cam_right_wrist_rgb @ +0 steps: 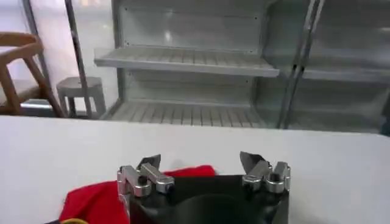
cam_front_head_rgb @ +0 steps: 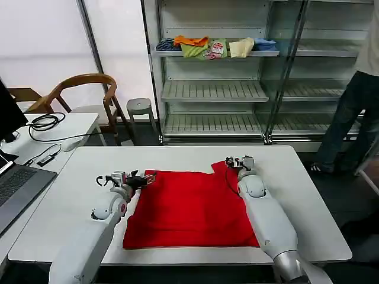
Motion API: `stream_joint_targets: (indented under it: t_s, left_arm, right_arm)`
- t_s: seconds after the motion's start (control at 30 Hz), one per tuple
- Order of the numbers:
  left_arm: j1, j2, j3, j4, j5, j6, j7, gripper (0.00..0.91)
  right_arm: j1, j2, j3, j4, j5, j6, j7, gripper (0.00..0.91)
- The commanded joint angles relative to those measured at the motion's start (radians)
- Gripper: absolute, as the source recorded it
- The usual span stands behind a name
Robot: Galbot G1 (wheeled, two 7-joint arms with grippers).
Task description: Fold and organize the clothes.
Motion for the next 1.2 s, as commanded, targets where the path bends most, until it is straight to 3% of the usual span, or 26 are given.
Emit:
stream_joint_targets:
  t_s: [0.03,0.47,0.5,0.53,0.57,1.2]
  left_arm:
    - [-0.034,-0.006,0.011,0.09,0.009,-0.013,0.007,0.907]
    - [-0.05,-0.022,0.015,0.114,0.026,-0.019,0.007,0.907]
    - [-0.049,-0.021,0.016,0.113,0.027,-0.018,0.007,0.242]
    - [-0.048,-0.021,0.016,0.112,0.032,-0.018,0.008,0.071]
    - [-0.047,-0.02,0.016,0.111,0.033,-0.015,0.009,0.02]
    - [-0.017,-0.016,0.015,0.079,0.03,-0.018,0.037,0.02]
  right_arm:
    - [0.022,0.011,0.0,-0.045,0.001,0.005,0.0,0.907]
    - [0.015,0.012,0.003,-0.031,0.021,-0.009,0.002,0.907]
    - [0.014,0.012,0.004,-0.029,0.026,-0.012,0.002,0.464]
    - [0.013,0.011,0.004,-0.025,0.032,-0.021,0.002,0.242]
    - [0.009,0.01,0.004,-0.023,0.04,-0.025,0.0,0.0]
    - [-0.011,0.007,0.003,-0.001,0.071,-0.042,-0.017,0.0]
